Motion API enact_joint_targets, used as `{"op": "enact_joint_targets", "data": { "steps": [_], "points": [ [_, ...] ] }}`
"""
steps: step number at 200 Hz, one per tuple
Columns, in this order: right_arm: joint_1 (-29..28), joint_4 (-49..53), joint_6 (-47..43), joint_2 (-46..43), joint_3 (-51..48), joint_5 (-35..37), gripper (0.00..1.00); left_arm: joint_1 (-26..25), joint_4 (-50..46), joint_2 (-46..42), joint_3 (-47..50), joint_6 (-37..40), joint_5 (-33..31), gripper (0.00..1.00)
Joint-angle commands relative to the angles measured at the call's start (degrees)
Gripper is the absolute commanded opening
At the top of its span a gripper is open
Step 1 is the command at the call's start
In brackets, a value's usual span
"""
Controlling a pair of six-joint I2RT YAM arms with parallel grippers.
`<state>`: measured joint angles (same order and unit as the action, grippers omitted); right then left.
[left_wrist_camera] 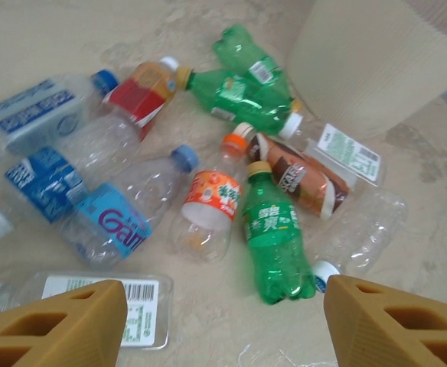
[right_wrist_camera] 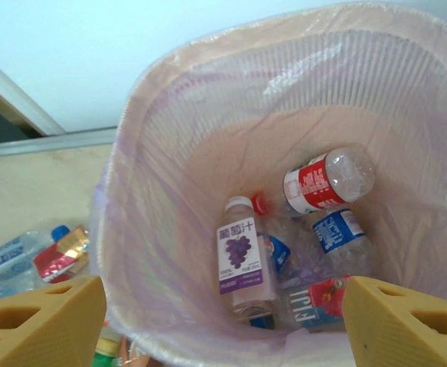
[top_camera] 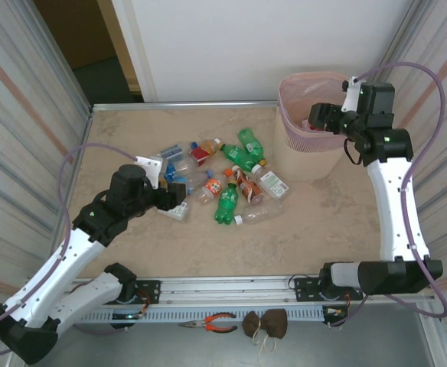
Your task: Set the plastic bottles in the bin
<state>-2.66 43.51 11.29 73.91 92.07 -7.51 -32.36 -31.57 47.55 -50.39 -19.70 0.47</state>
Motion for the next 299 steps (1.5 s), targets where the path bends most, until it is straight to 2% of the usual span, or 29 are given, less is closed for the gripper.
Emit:
{"op": "enact_joint_targets", "data": {
  "steps": [1,37,64,102,145,200,233,272,299],
  "points": [
    [-1.82,-2.0,1.89,-2.17,-1.19,-0.85,0.79,1.1,-2.66,0.29,0.54,-8.43,-5.32,0.7],
    [-5.0,-0.26,0.63,-3.74,-1.54,0.47,0.8,3.69,-6.46,3.1,1.61,-18.34,-11.71,0.69],
    [-6.12,-0.26,0.14,-5.04,-3.25,0.99,0.8,8.45,-13.82,6.86,1.0,-27.35,-14.94,0.61],
    [-7.67,-1.61,0.22,-5.5,-4.7,0.78,0.8,17.74,-16.6,9.98,2.09,-34.34,-10.99,0.56],
    [-9.96,-2.81,-0.3,-4.43,-4.22,0.6,0.8,26.2,-11.03,15.27,4.2,-39.86,-2.3,0.52],
    [-14.46,-2.91,-1.62,-3.07,-2.29,3.36,0.82,27.26,-10.6,24.96,0.4,-46.39,-0.61,0.52],
    [-15.48,-2.11,-1.85,-3.07,-0.91,3.77,0.82,27.96,-8.5,29.22,-0.76,-49.21,1.26,0.6],
    [-16.23,-2.51,-1.66,-4.24,-0.75,4.49,0.82,28.49,-4.94,35.3,-2.49,-50.89,6.27,0.68],
    [-16.84,-2.45,-1.58,-4.73,-0.2,4.59,0.83,28.58,-4.45,38.46,-3.22,-51.87,7.11,0.68]
  ]
}}
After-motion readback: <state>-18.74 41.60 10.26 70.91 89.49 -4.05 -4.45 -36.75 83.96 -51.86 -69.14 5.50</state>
